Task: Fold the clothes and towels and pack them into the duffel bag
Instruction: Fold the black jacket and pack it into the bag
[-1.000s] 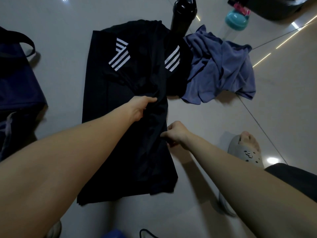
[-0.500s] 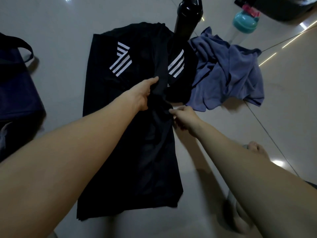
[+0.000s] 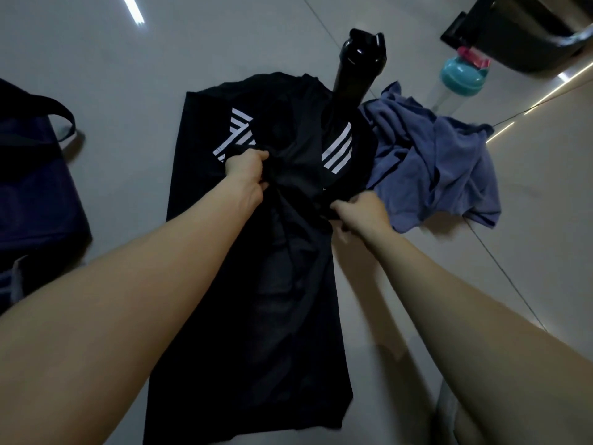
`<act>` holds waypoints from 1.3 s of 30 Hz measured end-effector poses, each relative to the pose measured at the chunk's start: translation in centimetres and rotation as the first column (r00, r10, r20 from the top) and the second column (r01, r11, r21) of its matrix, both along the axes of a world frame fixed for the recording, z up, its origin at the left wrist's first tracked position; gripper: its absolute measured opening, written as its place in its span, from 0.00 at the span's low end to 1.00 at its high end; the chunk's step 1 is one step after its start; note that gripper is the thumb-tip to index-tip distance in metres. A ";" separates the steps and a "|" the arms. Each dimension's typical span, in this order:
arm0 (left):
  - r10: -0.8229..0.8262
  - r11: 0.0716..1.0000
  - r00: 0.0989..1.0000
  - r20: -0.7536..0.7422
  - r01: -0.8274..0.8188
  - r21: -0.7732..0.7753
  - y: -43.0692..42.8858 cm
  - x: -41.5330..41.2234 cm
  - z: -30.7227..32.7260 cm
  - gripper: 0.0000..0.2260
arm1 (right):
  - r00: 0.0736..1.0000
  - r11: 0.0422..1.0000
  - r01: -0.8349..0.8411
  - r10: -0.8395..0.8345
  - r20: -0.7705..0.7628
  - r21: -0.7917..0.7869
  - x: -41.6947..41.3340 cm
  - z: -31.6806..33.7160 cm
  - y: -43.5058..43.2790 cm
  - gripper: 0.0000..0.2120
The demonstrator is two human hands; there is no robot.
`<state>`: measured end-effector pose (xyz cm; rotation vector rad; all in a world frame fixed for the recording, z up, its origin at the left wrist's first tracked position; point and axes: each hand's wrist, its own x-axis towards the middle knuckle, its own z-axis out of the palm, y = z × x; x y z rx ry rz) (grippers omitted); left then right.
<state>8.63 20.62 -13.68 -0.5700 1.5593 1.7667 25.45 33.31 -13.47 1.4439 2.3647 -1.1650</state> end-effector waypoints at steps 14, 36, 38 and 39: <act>-0.130 0.990 0.953 -0.272 0.112 -0.080 -2.0 -6.3 1.7 0.12 | 0.762 0.686 -0.639 0.626 0.167 0.348 -19.6 5.7 6.9 0.28; -0.352 0.885 0.846 -0.401 0.160 -0.438 -1.7 -9.2 -1.1 0.07 | 0.971 0.772 -0.223 0.233 0.063 0.595 -20.1 5.2 10.8 0.14; -0.259 0.924 0.898 -0.357 0.122 -0.362 -1.5 -9.1 -1.2 0.05 | 0.972 0.814 -0.204 0.233 0.016 0.544 -20.1 5.1 10.7 0.14; -0.226 0.935 0.916 -0.331 0.108 -0.338 -1.5 -9.0 -1.3 0.04 | 0.977 0.854 -0.185 0.214 -0.005 0.486 -20.1 4.9 10.6 0.13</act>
